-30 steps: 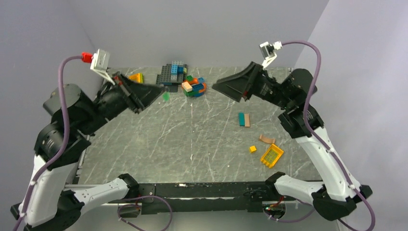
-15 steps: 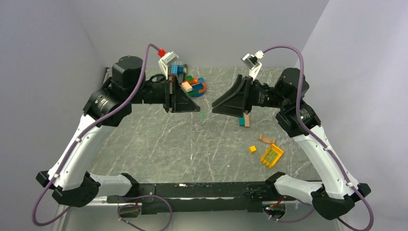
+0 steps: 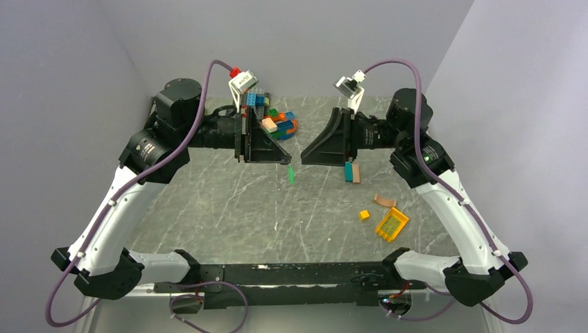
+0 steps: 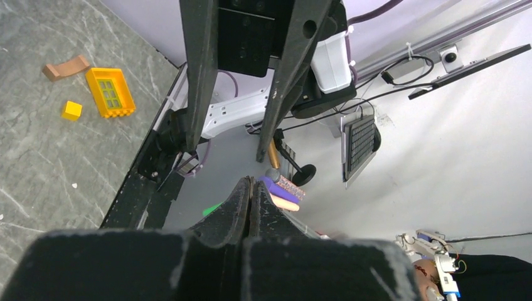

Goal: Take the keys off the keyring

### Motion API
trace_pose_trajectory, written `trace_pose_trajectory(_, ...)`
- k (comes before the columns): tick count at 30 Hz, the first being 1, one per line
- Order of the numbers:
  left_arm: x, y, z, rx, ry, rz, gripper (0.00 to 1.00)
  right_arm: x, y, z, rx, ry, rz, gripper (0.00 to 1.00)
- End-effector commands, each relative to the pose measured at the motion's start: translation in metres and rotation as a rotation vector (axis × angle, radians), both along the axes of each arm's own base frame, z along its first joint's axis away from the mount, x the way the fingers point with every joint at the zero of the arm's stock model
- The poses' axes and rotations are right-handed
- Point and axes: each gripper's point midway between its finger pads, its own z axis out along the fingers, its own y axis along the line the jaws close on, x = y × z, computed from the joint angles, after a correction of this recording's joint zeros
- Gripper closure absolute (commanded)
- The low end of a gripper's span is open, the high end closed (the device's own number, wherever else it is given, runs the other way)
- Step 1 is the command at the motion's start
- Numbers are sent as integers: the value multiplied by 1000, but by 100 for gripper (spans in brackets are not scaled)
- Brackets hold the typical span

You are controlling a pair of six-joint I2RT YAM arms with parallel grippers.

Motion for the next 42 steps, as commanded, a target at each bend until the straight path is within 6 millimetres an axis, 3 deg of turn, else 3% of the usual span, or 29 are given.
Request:
trace_pose_trajectory(1, -10, 4, 17, -57, -39, -26, 100, -11, 3, 15, 19, -64, 54, 53)
trace_pose_trajectory(16, -8, 4, 11, -52, -34, -12, 100, -17, 22, 15, 12, -65, 74, 64)
trace_pose_trajectory(32, -2, 2, 2, -27, -28, 2, 100, -16, 32, 12, 5, -45, 84, 99)
trace_pose_trajectory(38, 2, 1, -3, 9, -40, 26, 100, -12, 35, 12, 16, -27, 59, 100)
trace_pose_trajectory(42, 4, -2, 6, 3, -78, 45, 100, -5, 36, 18, 54, -18, 14, 100)
